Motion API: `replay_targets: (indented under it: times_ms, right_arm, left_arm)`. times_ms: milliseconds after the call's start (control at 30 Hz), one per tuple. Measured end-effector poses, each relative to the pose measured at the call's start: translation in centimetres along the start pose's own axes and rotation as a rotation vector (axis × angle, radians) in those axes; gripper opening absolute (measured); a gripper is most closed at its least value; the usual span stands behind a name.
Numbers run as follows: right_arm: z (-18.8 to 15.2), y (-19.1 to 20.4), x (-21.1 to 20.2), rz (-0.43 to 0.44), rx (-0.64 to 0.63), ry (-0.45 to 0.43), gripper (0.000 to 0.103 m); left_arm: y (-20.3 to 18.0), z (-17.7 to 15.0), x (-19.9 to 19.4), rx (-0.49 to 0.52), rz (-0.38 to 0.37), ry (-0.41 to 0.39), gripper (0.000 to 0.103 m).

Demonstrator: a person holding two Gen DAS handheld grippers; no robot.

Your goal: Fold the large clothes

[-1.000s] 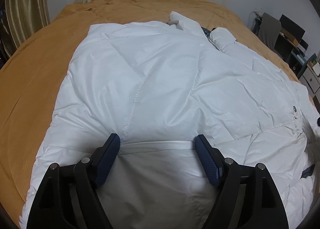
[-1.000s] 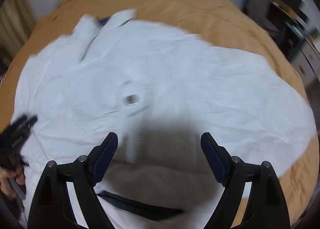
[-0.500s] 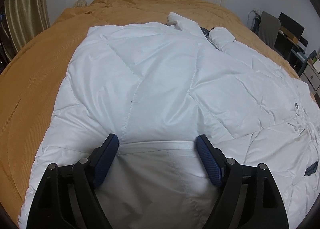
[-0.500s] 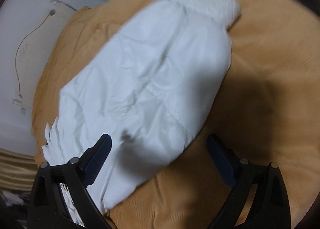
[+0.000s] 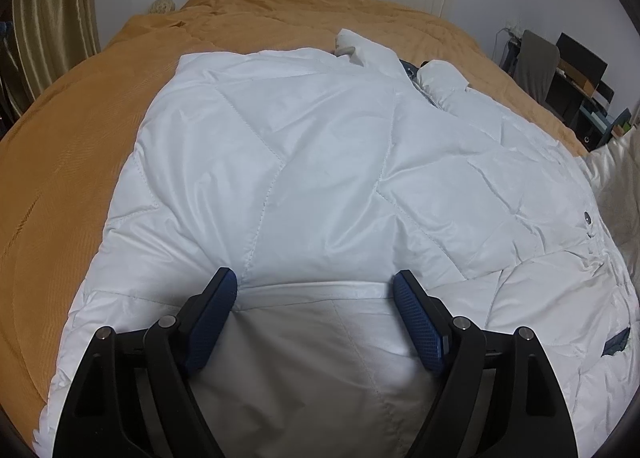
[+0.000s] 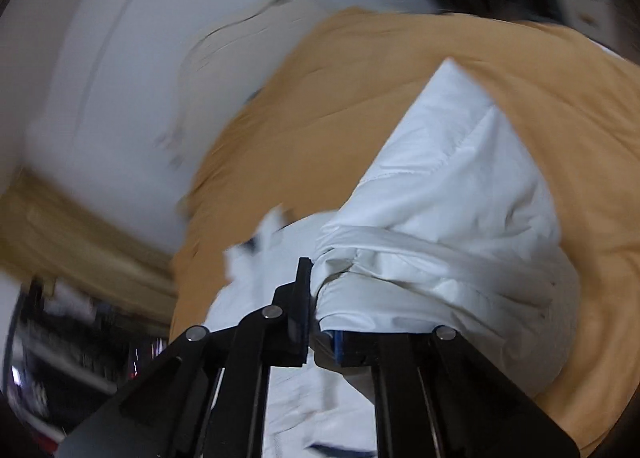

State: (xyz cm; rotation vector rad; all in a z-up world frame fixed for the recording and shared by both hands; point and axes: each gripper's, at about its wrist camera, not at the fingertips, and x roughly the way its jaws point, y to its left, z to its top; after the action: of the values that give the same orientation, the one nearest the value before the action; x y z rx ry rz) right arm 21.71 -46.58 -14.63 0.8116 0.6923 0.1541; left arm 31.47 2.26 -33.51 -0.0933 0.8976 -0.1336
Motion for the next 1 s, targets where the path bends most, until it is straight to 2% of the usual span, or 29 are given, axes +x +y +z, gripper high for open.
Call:
replay_targets:
  times_ms: [100,200,300,400,467,533,633,700,733,800,833,900,1000]
  right_arm:
    - [-4.6,8.9,3.8,0.113,-0.183,0.118,0.01]
    - [-10.0,13.8,9.4,0.177,-0.273,0.276,0.01]
    - [-14.7,14.6,16.7,0.13,-0.319,0.421,0.01]
    - [-19.6,12.6,22.9,-0.042,-0.388,0.528,0.01]
    - [-21.7,11.3,24.4,-0.107,-0.437,0.532,0.008]
    - [-22.4,12.1,24.2,-0.131,-0.494,0.488,0.009]
    - [-23.4,13.3,24.2,-0.2,-0.628,0.449,0.011]
    - [-23.0,13.4,24.5,-0.241,-0.7,0.421,0.012]
    - [-23.3,13.7,24.6,-0.258,-0.725,0.405,0.012]
    - [-23.7,13.6,24.7,-0.272,-0.748,0.389,0.012]
    - [-24.0,13.5,24.7,-0.276,-0.753,0.383,0.013]
    - [-24.0,13.3,24.6,-0.279,-0.753,0.369,0.013]
    - [-24.8,13.1,23.9,-0.277,-0.754,0.364,0.013]
  left_arm:
    - [0.9,0.4,-0.8,-0.062,-0.028,0.004,0.081]
    - [3.2,1.0,-3.1,-0.205,-0.102,0.0,0.081]
    - [5.8,2.2,-5.8,-0.26,-0.14,-0.039,0.08]
    - [7.9,4.3,-8.1,-0.296,-0.204,-0.077,0.081]
    - [7.9,6.8,-8.8,-0.32,-0.308,-0.049,0.081]
    - [6.4,9.8,-8.9,-0.301,-0.347,0.015,0.081]
    - [0.5,15.0,-8.4,-0.23,-0.368,0.169,0.081]
    - [-5.0,17.5,-7.5,-0.138,-0.415,0.274,0.082]
    - [-8.1,18.5,-6.5,-0.078,-0.403,0.356,0.082]
    - [-14.5,19.2,-4.0,0.067,-0.322,0.504,0.082]
    - [-17.4,19.1,-2.7,0.139,-0.27,0.552,0.082]
    - [-22.0,18.0,-0.5,0.254,-0.178,0.593,0.082]
    - [-27.0,15.3,2.8,0.405,-0.06,0.641,0.082]
